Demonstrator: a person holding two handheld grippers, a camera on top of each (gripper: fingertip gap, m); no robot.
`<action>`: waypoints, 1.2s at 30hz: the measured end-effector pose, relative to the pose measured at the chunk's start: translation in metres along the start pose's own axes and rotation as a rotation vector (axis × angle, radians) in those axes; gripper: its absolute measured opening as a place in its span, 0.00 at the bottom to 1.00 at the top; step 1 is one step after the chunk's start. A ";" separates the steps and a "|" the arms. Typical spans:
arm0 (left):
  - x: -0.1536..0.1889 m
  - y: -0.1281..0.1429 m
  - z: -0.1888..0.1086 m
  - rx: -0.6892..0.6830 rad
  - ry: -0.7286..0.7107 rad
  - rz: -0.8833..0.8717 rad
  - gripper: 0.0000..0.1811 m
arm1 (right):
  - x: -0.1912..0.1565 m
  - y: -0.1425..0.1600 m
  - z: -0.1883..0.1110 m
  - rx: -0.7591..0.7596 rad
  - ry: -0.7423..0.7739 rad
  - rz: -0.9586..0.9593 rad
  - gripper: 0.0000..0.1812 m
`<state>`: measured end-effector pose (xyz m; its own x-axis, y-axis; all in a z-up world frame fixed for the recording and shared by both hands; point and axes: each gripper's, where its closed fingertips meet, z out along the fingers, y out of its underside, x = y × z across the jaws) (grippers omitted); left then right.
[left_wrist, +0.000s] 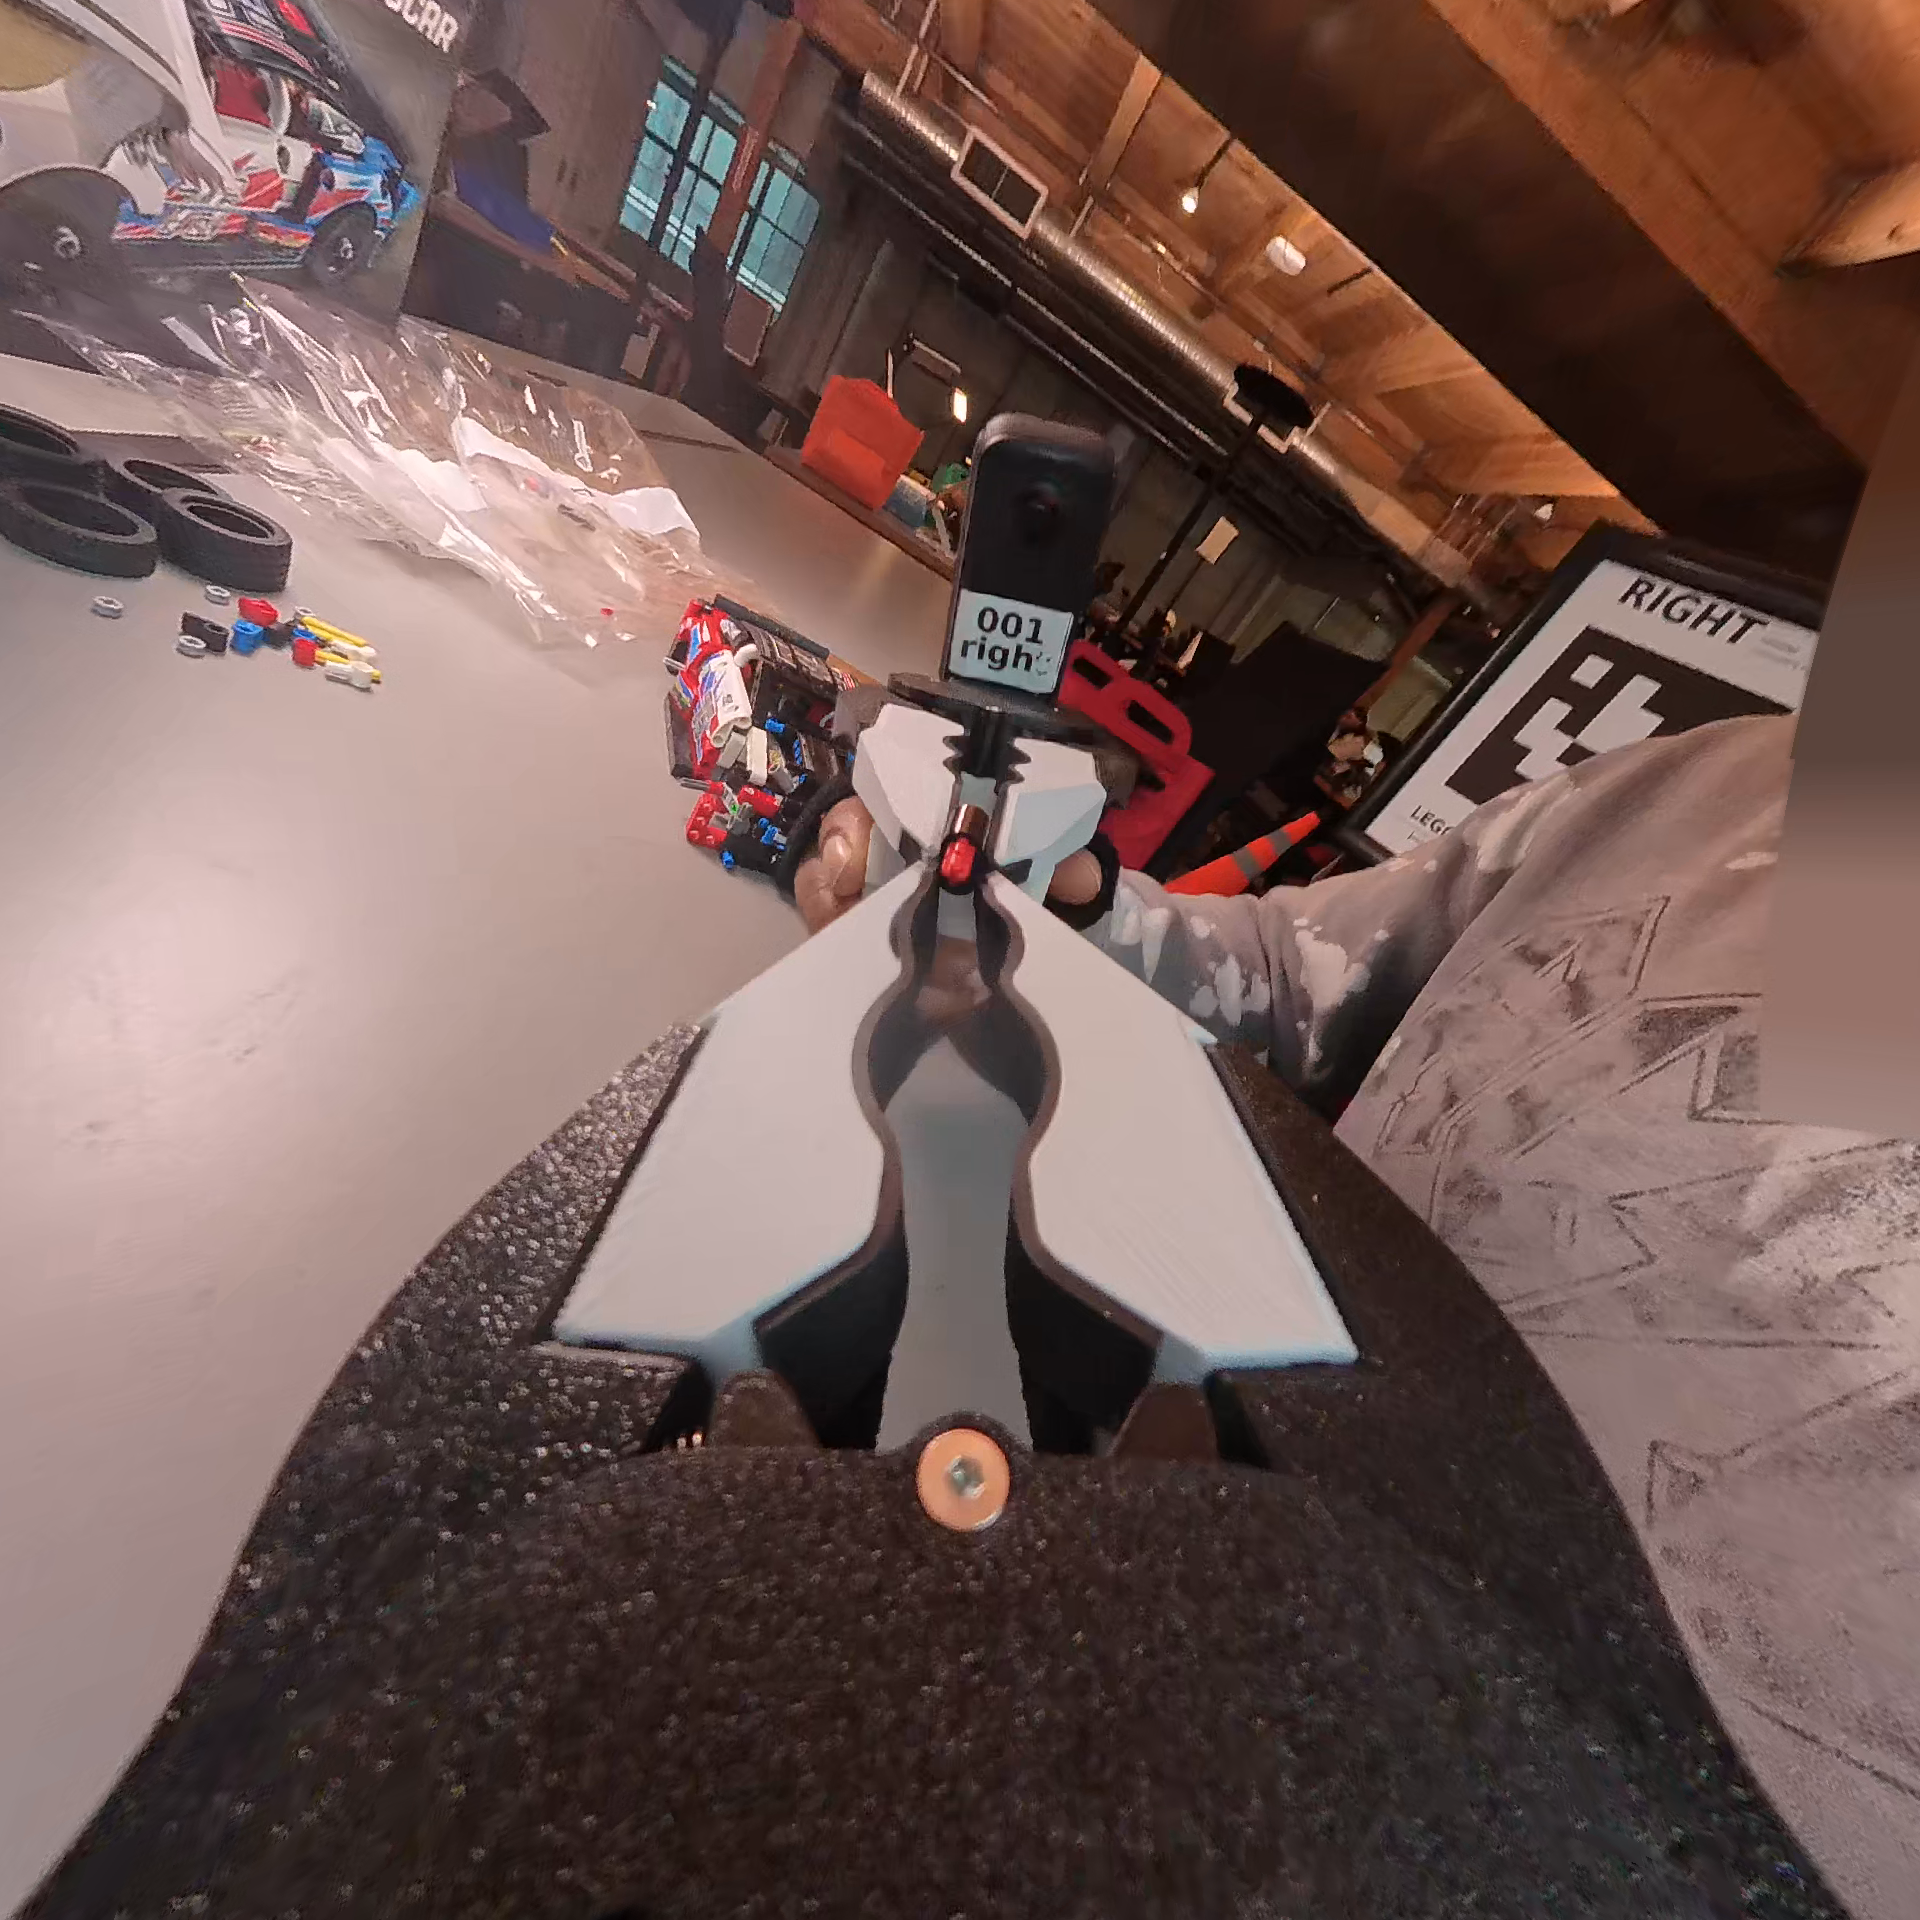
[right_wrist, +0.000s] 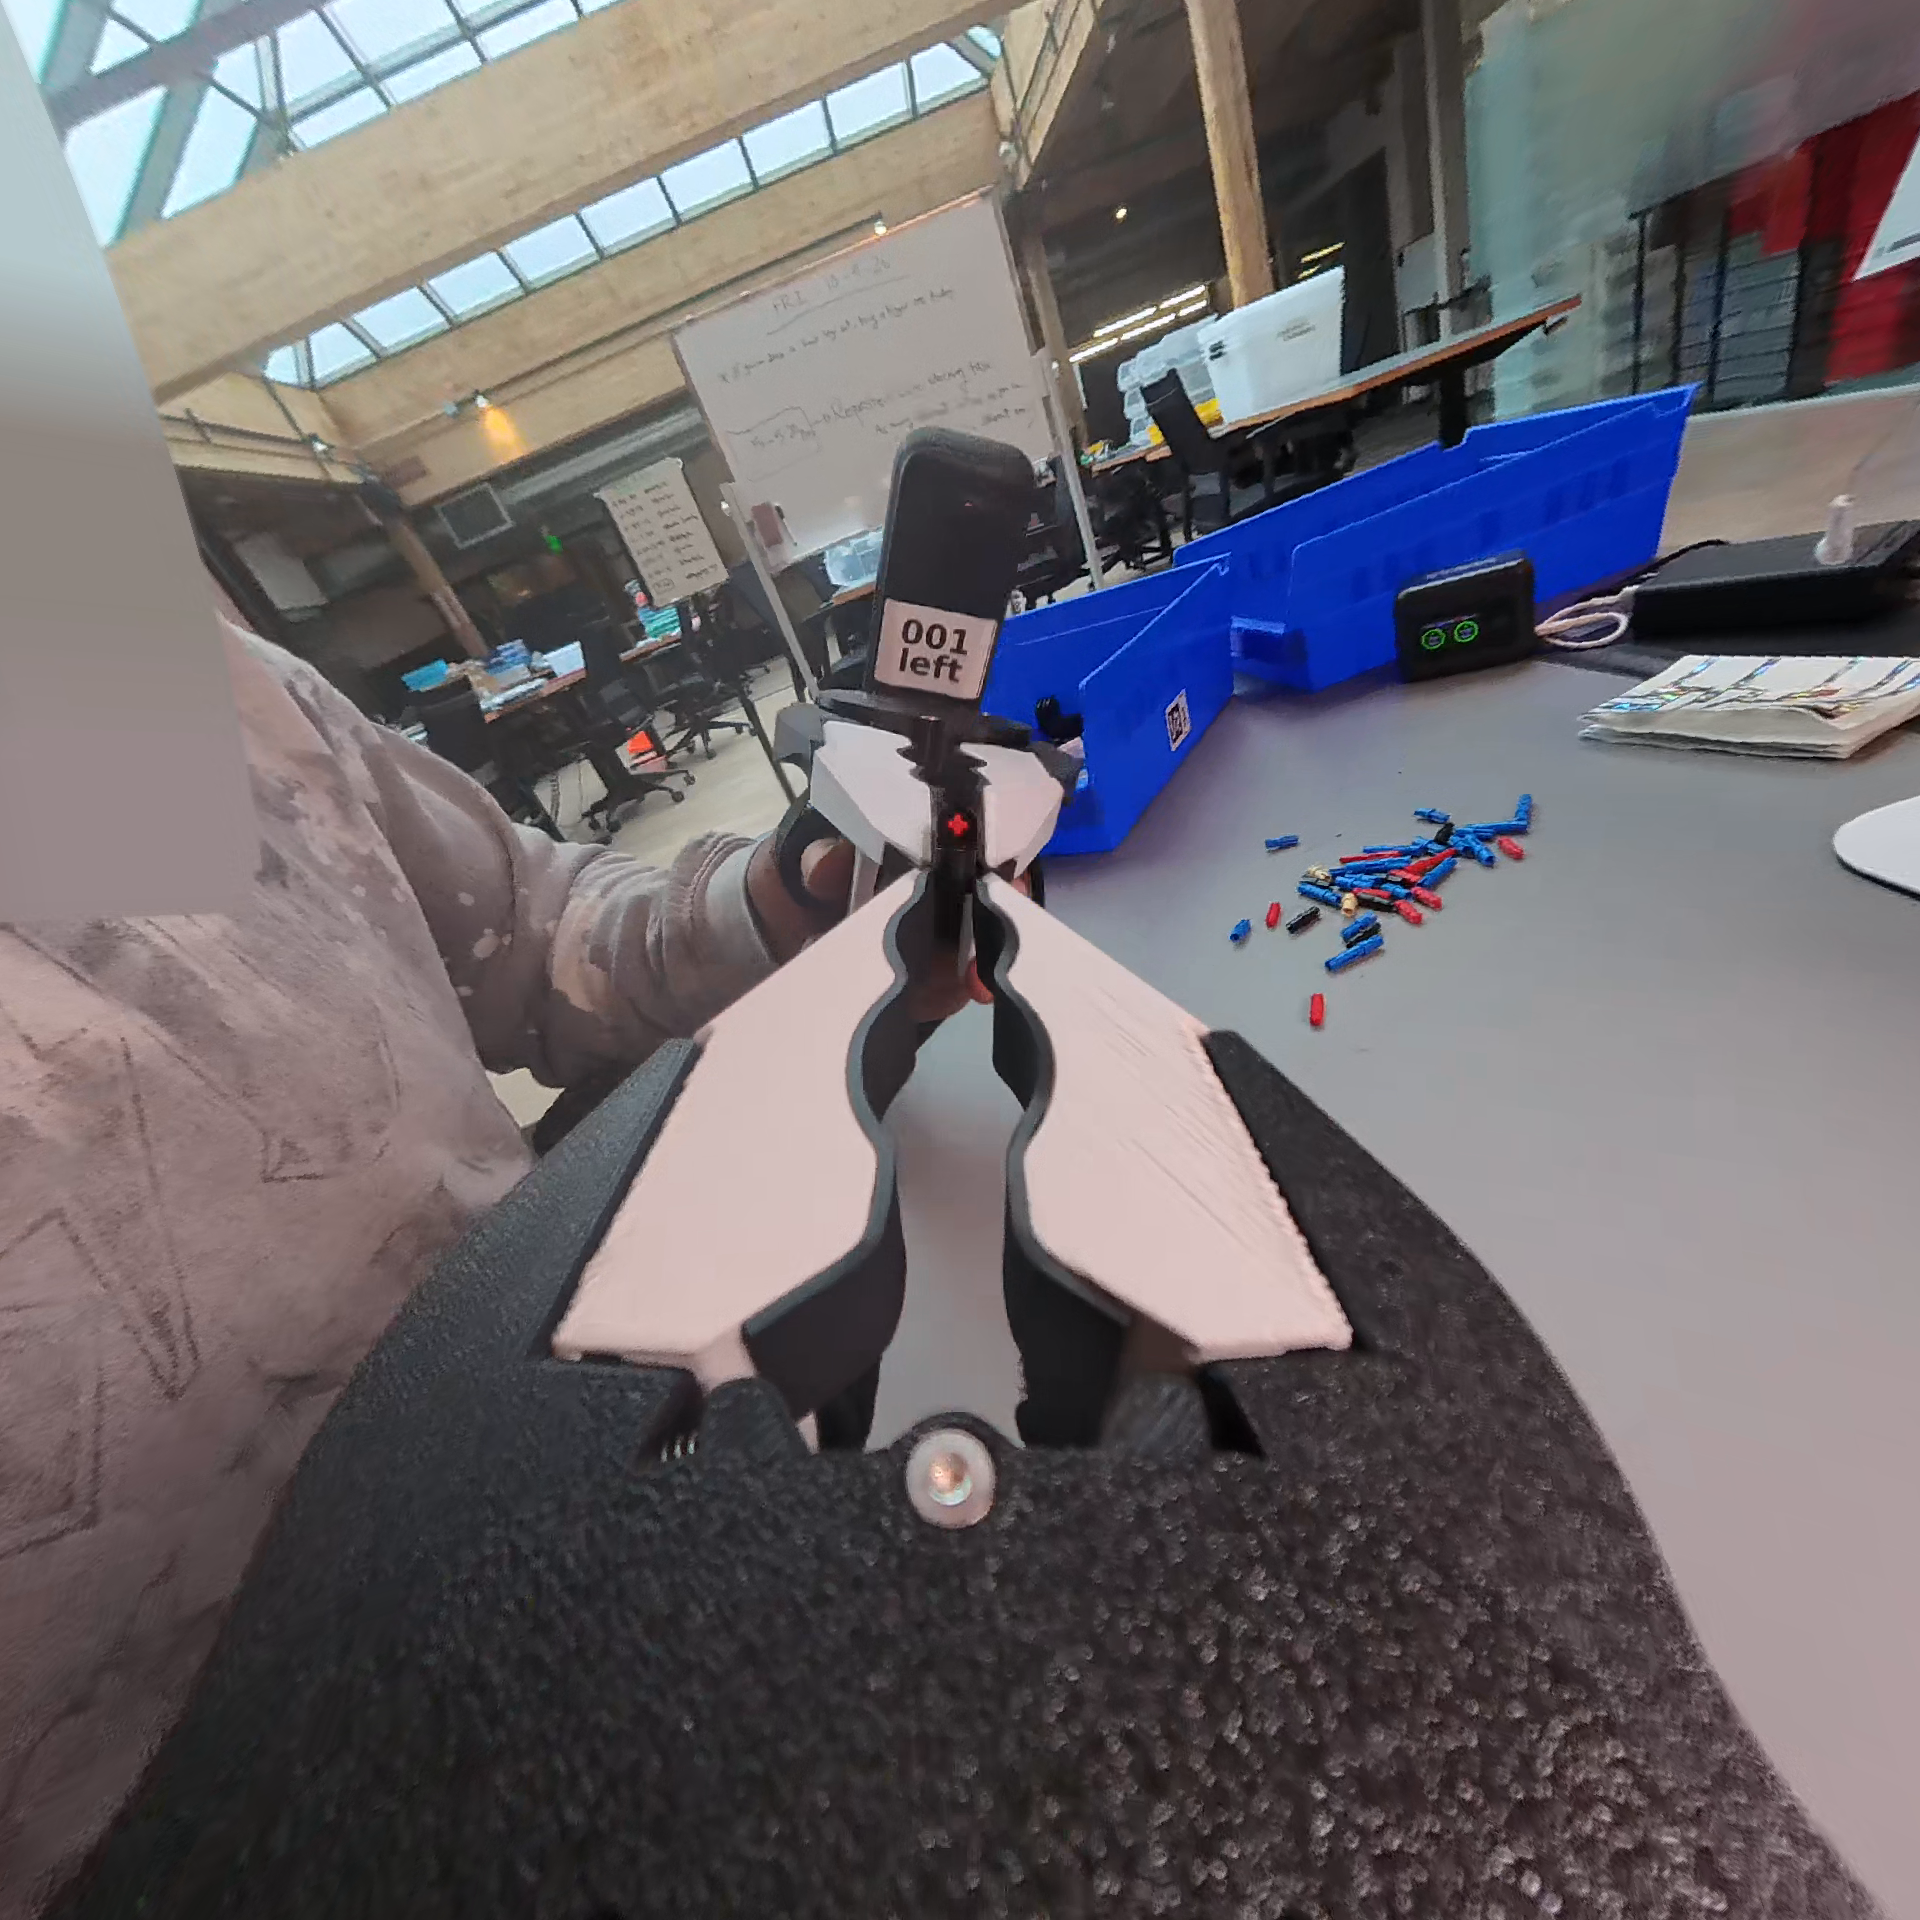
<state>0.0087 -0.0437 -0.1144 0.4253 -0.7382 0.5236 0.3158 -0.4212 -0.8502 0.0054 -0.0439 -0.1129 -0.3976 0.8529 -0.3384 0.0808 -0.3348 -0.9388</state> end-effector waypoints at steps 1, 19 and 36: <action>0.001 0.002 0.000 -0.024 -0.005 0.024 0.02 | -0.001 0.002 -0.001 -0.020 -0.007 -0.015 0.04; 0.009 0.023 0.001 -0.191 0.020 0.169 0.08 | -0.011 0.022 -0.005 -0.168 -0.041 -0.171 0.03; 0.004 0.044 -0.002 -0.335 -0.002 0.232 0.03 | -0.012 0.045 -0.002 -0.293 -0.025 -0.283 0.04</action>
<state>0.0227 -0.0660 -0.1494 0.4546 -0.8329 0.3156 -0.0827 -0.3922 -0.9161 0.0158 -0.0683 -0.1515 -0.4633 0.8838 -0.0660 0.2209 0.0430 -0.9744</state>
